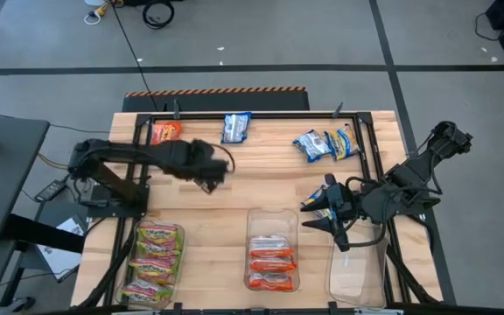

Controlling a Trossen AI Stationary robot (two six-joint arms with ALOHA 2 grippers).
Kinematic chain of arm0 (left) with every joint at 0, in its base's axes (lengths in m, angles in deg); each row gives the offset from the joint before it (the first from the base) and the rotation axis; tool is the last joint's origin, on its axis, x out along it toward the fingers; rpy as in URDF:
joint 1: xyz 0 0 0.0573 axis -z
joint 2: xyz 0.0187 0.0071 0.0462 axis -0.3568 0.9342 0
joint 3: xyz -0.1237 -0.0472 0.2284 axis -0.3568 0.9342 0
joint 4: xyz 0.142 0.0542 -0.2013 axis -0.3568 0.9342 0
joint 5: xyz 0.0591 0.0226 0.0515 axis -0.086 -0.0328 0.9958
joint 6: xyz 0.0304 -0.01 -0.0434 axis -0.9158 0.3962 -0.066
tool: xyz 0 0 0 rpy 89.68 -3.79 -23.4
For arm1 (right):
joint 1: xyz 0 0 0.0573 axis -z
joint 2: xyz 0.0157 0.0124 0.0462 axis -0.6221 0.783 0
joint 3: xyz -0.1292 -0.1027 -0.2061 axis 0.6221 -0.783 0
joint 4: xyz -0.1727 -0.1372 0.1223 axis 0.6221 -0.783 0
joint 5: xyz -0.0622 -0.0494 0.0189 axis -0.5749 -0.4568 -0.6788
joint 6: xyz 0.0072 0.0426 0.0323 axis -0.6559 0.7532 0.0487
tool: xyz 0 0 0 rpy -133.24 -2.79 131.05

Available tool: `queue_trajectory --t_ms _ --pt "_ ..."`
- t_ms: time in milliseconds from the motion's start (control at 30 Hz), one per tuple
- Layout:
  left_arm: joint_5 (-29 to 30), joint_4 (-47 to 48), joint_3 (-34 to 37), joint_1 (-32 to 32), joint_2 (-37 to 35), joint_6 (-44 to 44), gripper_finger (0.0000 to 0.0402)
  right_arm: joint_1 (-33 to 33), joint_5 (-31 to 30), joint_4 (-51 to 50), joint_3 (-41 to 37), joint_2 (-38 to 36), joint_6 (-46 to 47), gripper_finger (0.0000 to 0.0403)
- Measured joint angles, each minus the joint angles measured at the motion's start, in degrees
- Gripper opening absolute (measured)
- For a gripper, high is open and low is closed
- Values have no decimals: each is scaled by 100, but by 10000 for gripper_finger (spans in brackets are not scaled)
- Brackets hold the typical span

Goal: Sort Maruchan noodles
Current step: Put the orange noodle pack into the middle transparent bin

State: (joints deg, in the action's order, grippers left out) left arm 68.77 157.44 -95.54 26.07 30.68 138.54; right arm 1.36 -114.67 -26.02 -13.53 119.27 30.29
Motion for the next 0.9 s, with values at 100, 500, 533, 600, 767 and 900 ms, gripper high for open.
queue_trajectory --t_ms 100,500,533,600,767,900 --pt "-210 -483 837 -674 -255 55 183 136 -1 -2 0 0 -607 183" --pt "-54 -2074 3303 -3623 -444 -491 183 2048 925 -470 2 -318 -1809 183" --pt "20 -2279 3388 -3811 -444 -475 183 2311 1026 -531 4 -323 -2034 183" --pt "35 -2770 3563 -4057 -445 -474 183 2893 1227 -708 4 -320 -2491 183" --pt "434 -3807 3730 -4095 -294 -57 182 4242 1726 -729 4 -304 -3362 189" --pt "1206 -3787 3730 -4098 83 558 170 5050 2185 -746 4 -304 -3467 197"
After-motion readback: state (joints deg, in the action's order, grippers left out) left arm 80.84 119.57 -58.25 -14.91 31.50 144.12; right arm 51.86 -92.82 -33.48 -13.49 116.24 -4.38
